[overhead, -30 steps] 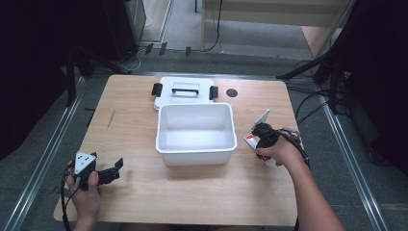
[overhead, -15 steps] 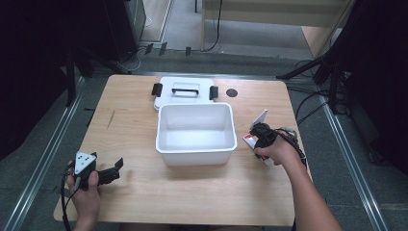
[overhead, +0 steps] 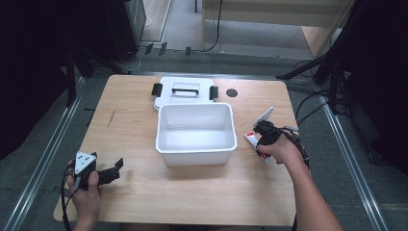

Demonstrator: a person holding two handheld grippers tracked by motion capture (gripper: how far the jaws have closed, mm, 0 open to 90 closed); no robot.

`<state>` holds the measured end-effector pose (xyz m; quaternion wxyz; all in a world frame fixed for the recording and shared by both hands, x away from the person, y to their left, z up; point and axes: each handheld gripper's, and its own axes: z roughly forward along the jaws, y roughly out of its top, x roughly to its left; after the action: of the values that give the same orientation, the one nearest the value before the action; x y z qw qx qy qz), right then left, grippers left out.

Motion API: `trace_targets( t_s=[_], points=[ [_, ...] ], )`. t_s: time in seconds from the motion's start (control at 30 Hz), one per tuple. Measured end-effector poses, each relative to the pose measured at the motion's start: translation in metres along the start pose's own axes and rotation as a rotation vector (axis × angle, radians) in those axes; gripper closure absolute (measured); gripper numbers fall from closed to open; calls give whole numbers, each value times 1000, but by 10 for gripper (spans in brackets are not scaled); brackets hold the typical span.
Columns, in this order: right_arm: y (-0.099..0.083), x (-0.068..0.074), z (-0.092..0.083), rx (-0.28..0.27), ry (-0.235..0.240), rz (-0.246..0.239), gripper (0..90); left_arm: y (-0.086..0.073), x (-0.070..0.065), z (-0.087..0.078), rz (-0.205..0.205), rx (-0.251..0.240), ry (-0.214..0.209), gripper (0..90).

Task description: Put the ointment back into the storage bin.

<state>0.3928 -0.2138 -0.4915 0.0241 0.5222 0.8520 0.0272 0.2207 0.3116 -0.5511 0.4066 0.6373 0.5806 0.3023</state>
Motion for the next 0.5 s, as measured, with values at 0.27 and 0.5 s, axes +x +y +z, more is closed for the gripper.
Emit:
trace_targets(
  t_s=[0.27, 0.5],
  points=[
    [2, 1, -25, -22, 18, 23, 727, 0, 1, 0, -1, 3, -1, 7],
    [6, 6, -47, -43, 22, 17, 727, 0, 1, 0, -10, -1, -2, 7]
  ],
)
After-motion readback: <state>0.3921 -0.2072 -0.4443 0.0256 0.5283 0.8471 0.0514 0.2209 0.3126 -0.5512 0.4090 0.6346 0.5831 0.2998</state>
